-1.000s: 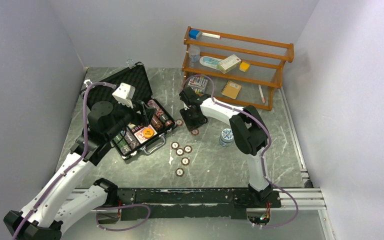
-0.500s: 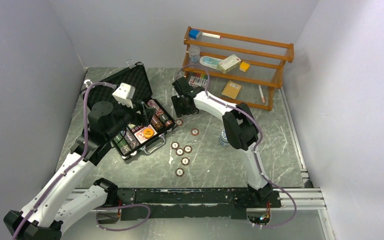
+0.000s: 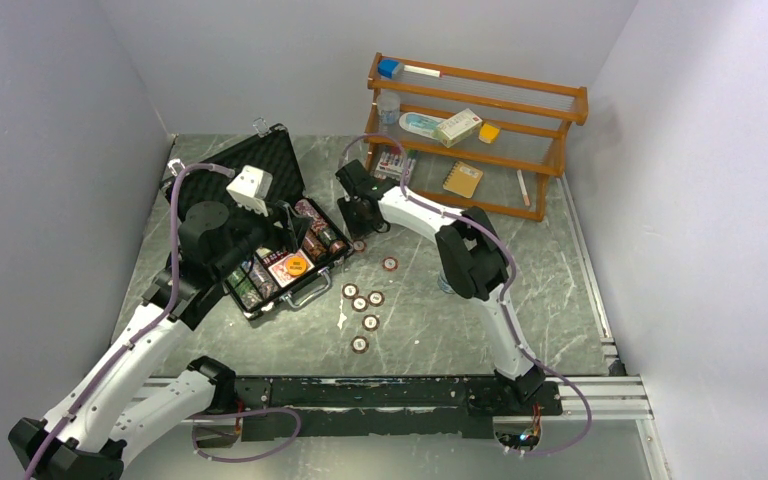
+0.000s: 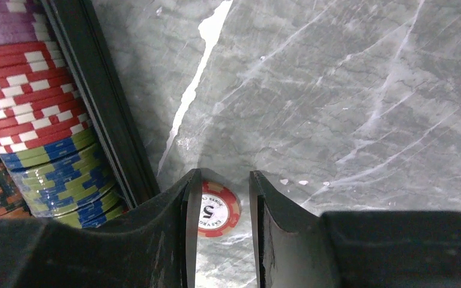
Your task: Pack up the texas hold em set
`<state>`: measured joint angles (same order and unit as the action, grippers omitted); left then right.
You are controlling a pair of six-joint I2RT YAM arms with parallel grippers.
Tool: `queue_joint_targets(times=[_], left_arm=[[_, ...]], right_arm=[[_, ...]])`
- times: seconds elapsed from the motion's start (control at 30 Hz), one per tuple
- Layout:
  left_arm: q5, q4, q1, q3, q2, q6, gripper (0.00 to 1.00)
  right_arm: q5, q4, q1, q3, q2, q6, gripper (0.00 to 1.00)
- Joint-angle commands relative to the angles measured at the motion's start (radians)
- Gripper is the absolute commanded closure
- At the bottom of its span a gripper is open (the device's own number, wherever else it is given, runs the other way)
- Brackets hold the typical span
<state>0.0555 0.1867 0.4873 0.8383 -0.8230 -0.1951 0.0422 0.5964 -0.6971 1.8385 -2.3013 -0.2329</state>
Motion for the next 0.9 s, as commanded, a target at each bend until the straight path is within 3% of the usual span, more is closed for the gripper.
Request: queue_joint_targets(times=[0.0,0.3,0.57,0.87], left_arm=[[-0.003,0.003,0.003,0.019,0.002,0.011,0.24],[0.003,0.001,0.003,0.019,0.003,0.008,0.24],[-0.003,0.005,0.003,0.018,0.004,0.006,0.24],[-0.023,0.006,0.004,0.017,0.013,0.004,0.24]], right_arm=[[-0.003,0.108,-0.023,-0.059,0.013,0.047,0.62],[-0.05,0.167,-0.028,-0.223,0.15,0.051,0.65],[-0.057,0.236,-0.032,-0.208,0.128,0.064,0.44],[-0.104,0.266,-0.051,-0.202,0.103,0.111,0.43]])
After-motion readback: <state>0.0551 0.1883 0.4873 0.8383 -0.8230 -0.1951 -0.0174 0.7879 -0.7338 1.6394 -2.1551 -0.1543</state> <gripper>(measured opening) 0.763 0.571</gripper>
